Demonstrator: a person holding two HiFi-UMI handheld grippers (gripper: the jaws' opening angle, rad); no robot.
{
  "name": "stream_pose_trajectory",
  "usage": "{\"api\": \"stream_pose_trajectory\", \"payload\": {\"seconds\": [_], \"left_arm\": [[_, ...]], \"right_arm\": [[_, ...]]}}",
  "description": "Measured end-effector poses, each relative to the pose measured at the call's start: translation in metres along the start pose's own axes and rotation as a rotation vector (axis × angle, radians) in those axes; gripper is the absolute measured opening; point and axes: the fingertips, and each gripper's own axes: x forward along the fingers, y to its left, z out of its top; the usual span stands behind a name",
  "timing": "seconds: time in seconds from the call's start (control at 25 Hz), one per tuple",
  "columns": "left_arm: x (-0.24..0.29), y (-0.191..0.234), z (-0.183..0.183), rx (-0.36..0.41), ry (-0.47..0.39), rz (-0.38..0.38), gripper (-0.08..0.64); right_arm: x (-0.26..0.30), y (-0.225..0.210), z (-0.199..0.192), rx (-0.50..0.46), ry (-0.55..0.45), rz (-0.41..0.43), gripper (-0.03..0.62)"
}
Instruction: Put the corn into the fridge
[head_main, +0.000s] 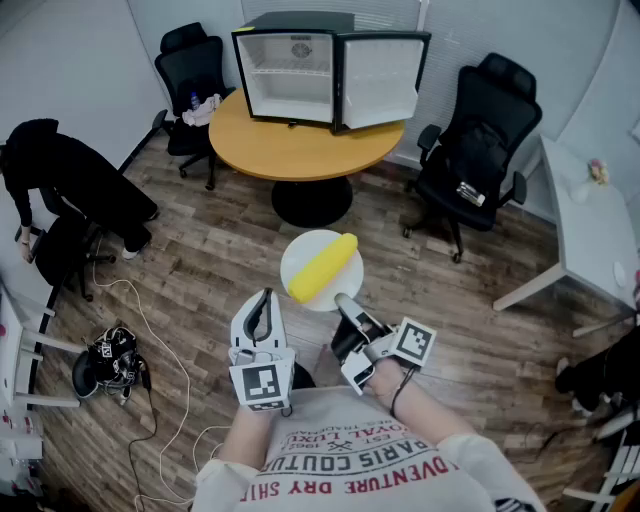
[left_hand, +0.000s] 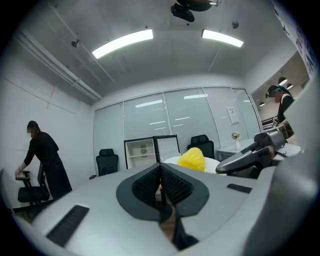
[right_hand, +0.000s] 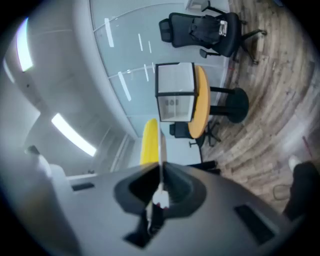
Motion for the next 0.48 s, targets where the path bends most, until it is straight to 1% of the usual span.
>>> {"api": "stream_pose_trajectory", "payload": {"seconds": [0.12, 0.28, 0.4, 0.48], "left_arm": [[0.0002, -0.0004, -0.0014, -0.012, 0.009, 0.0, 0.032], [0.0017, -0.0017, -0.0032, -0.007, 0.009, -0.005, 0.032], [0.0022, -0.0028, -0.0068, -0.04, 0.017, -0.003, 0.032], [0.0018, -0.0027, -0.0089, -0.046, 0.017, -0.004, 0.032]], "right_arm": [[0.0008, 0.0008, -0.0006, 0.001, 0.004, -0.003, 0.04], [0.0006, 0.0002, -0.0012, -0.015, 0.013, -0.006, 0.038], [0.0003, -0.0024, -0.0007, -0.015, 0.01, -0.012, 0.039], [0.0001, -0.0043, -0.0004, -0.017, 0.007, -0.019, 0.039]]}}
